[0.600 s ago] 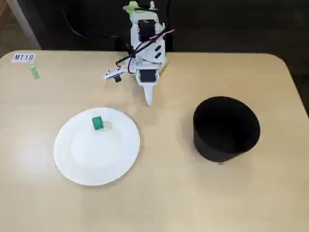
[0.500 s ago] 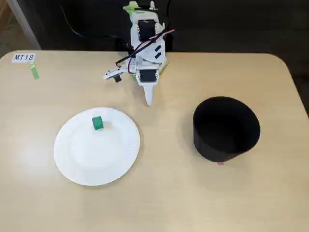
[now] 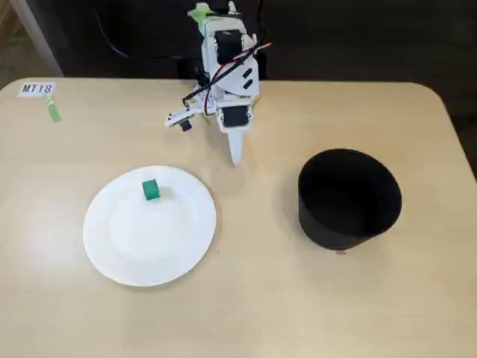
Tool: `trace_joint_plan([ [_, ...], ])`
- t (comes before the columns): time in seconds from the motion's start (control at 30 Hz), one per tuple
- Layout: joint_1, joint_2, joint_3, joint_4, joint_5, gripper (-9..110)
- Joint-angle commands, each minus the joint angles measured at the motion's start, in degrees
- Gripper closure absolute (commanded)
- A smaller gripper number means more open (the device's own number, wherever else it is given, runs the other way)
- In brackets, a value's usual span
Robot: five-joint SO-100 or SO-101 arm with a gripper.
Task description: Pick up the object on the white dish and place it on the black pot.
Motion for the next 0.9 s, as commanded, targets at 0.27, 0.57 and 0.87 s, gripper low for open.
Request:
trace_joint_plan([
  [0.27, 0.6, -32.3, -39.2, 2.0, -2.6, 102],
  [0.57, 10.0, -53.7, -55.5, 5.5, -0.3, 102],
  [0.87, 20.7, -78.0, -75.1, 15.4, -0.4, 102],
])
